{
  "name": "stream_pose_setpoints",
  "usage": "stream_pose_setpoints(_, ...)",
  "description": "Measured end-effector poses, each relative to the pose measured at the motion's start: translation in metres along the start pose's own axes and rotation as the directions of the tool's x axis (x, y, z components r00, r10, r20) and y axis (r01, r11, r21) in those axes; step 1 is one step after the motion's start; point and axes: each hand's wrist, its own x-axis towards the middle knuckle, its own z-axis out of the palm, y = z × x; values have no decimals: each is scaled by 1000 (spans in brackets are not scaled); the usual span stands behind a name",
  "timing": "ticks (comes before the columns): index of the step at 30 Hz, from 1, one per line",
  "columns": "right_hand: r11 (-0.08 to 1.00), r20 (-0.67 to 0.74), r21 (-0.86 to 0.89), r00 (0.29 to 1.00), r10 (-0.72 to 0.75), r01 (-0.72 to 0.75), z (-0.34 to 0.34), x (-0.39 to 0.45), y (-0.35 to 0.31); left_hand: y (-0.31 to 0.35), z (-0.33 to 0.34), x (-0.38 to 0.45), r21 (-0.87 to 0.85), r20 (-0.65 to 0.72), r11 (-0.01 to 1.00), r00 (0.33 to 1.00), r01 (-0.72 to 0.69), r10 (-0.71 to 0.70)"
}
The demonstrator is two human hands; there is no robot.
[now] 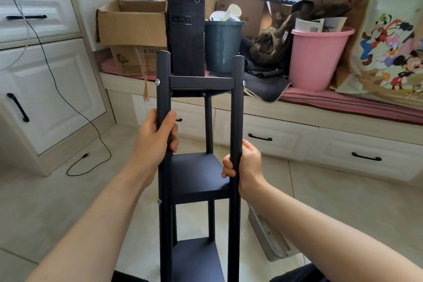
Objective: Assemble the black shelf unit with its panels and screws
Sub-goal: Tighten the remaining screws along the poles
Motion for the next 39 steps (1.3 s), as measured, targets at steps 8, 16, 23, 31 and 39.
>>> stream_pose_setpoints(8, 998, -34, -48, 998, -48, 46, -4, 8, -1, 7, -1, -5, 20, 36, 998, 998, 54, -55)
stream_pose_setpoints(16, 937, -155, -335, 975, -160, 100, -29, 24, -26, 8, 4, -6, 67, 30, 994, 996, 82, -84)
stream_pose_setpoints(23, 762, -106, -496, 842, -529, 416, -31, 10, -48, 10, 3, -6, 5, 17, 994, 994, 108, -108)
stream_pose_setpoints(31, 635, 153, -516, 791, -592, 575, 2, -13, -48, 12, 2, -6, -10, -6, 992, 992, 127, -127)
stream_pose_setpoints(39, 615, 321, -485, 781, -536, 622, 40, -17, -41, 14, 2, -7, 17, -7, 992, 992, 123, -123)
